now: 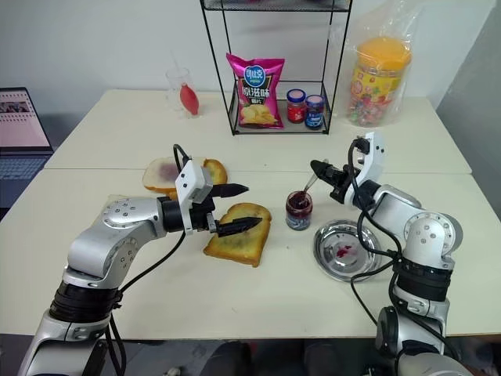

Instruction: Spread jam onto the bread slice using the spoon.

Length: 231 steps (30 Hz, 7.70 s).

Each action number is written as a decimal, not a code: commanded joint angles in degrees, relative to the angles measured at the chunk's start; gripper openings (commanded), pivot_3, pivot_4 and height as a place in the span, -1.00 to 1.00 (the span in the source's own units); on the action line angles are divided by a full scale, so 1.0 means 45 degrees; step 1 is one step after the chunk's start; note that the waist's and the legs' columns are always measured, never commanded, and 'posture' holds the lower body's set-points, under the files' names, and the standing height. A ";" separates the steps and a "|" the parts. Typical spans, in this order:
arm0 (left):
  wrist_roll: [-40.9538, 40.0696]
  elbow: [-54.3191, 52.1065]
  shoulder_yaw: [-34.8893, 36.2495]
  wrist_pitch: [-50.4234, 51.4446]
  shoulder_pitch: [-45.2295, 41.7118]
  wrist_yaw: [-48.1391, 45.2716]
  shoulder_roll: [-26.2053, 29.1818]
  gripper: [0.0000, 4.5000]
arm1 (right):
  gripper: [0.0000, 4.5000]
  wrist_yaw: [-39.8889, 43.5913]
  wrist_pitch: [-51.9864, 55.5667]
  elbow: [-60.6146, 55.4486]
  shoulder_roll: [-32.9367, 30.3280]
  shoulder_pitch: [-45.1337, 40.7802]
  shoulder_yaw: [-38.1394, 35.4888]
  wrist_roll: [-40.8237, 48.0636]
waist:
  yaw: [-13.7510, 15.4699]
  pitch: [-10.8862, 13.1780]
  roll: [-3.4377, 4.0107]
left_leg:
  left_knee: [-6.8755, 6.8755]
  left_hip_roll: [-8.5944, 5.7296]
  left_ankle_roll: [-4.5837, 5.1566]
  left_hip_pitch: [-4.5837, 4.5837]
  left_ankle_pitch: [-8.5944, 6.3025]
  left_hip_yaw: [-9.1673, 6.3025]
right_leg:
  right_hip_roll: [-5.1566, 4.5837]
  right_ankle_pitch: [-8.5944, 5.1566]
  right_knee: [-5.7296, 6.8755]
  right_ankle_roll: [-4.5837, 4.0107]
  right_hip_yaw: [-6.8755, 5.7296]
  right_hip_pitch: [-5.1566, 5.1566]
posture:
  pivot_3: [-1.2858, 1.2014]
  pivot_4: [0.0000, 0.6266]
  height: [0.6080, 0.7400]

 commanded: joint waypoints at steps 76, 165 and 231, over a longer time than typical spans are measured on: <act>-0.3550 -0.4798 0.6613 0.0892 0.9018 0.1014 0.1530 1.00 | -0.98 0.6710 -0.8165 -0.0605 0.0092 -0.0473 0.9069 -0.6283 | -0.0327 0.0008 0.0001 | -0.0014 0.0027 -0.0009 -0.0095 -0.0004 -0.0039 | -0.0011 -0.0043 0.0013 -0.0047 -0.0035 -0.0121 | 0.03 -0.52 1.00; -0.0192 -0.6102 0.3437 -0.5376 1.3509 0.3808 -0.2471 1.00 | -0.98 0.7061 -0.3575 0.2445 0.1691 -0.1980 0.6006 -0.5101 | -0.0387 0.0001 -0.0015 | -0.0038 0.0024 -0.0014 0.0011 -0.0011 -0.0003 | -0.0001 -0.0093 -0.0003 -0.0033 -0.0010 -0.0026 | 0.03 -0.52 1.00; -0.0350 -0.6766 0.3437 -0.4475 1.3285 0.4179 -0.2019 1.00 | -0.98 0.7037 -0.7298 0.5029 0.1966 -0.2746 0.7526 -0.7698 | -0.0368 0.0005 -0.0012 | -0.0024 0.0022 -0.0016 0.0011 -0.0010 0.0005 | -0.0003 -0.0088 0.0001 -0.0019 -0.0004 -0.0030 | 0.03 -0.52 1.00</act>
